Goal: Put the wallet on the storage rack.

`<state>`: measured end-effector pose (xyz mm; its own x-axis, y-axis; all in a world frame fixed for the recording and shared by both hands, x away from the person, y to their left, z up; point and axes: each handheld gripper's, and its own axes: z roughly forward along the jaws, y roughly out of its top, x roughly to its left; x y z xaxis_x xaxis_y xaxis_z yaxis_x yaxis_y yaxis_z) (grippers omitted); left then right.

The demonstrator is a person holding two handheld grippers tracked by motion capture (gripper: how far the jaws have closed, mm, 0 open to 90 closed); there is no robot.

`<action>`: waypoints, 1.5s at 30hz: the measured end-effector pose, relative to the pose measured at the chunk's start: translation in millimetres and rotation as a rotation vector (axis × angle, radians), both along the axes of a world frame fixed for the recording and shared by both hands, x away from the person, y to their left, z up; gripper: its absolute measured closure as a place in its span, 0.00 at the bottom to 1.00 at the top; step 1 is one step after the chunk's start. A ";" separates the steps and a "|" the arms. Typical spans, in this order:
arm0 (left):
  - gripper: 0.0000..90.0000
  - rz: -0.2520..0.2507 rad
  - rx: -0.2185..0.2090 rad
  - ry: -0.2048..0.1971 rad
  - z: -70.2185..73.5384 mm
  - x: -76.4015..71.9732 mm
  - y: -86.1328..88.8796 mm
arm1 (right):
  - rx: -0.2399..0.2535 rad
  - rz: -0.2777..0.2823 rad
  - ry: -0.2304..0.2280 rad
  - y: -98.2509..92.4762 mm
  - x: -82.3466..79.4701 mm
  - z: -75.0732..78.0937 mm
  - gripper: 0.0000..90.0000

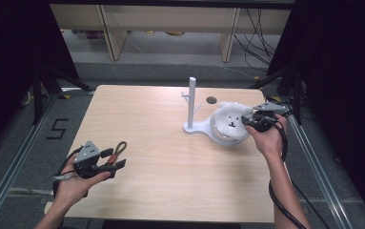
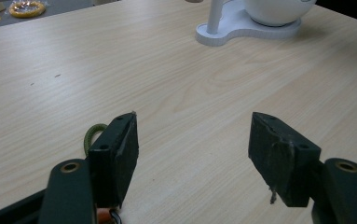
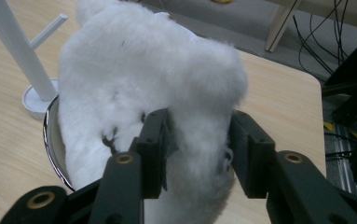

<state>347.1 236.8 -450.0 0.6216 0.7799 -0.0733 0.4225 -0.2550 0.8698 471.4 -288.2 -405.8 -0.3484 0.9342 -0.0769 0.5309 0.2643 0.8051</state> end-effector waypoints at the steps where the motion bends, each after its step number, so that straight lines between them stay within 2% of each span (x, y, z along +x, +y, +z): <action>1: 0.36 -0.002 0.004 0.000 0.1 0.2 -0.2 | 0.006 -0.010 0.001 0.8 -0.8 0.0 0.64; 2: 0.36 -0.001 0.005 -0.001 0.0 0.4 -0.4 | 0.017 -0.012 -0.013 1.4 -1.0 -0.9 0.62; 5: 0.36 -0.007 0.007 -0.002 0.1 2.0 -0.5 | 0.031 -0.021 -0.004 2.5 -4.7 0.5 0.57; 7: 0.36 -0.006 0.015 -0.004 0.7 2.5 -0.9 | 0.030 -0.012 -0.029 2.4 -5.0 -0.7 0.54; 9: 0.36 -0.007 0.016 -0.001 0.9 3.2 -1.5 | 0.026 -0.020 -0.027 2.7 -6.3 0.1 0.52; 10: 0.36 -0.008 0.017 0.000 1.1 3.5 -1.6 | 0.047 -0.045 -0.007 4.7 -8.6 0.7 0.50; 12: 0.35 -0.019 0.017 0.000 1.0 4.9 -1.8 | 0.051 -0.044 -0.017 3.5 -8.8 0.4 0.48; 13: 0.35 -0.018 0.017 0.001 0.9 5.2 -2.1 | 0.057 -0.051 -0.006 3.7 -9.4 0.4 0.47; 15: 0.35 -0.014 0.026 0.005 1.0 5.5 -2.6 | 0.060 -0.054 -0.023 3.4 -9.4 -0.5 0.45; 16: 0.35 -0.016 0.025 0.005 0.9 5.9 -2.6 | 0.043 -0.041 -0.032 0.7 -9.4 0.5 0.44; 20: 0.36 -0.017 0.013 -0.007 1.9 6.5 -3.3 | 0.057 -0.056 -0.036 -1.1 -13.2 2.4 0.42; 23: 0.36 -0.018 0.023 -0.010 2.9 7.5 -3.4 | 0.061 -0.056 -0.045 -0.9 -17.5 2.7 0.41; 41: 0.35 -0.022 0.065 0.020 5.4 12.4 -2.1 | 0.102 -0.032 -0.047 5.0 -48.2 -6.5 0.38; 42: 0.35 -0.021 0.069 0.018 5.2 12.7 -1.8 | 0.126 -0.069 -0.042 8.9 -52.0 -7.3 0.38; 45: 0.35 -0.017 0.078 0.029 5.3 13.0 -1.7 | 0.113 -0.037 -0.051 7.6 -57.8 -8.9 0.38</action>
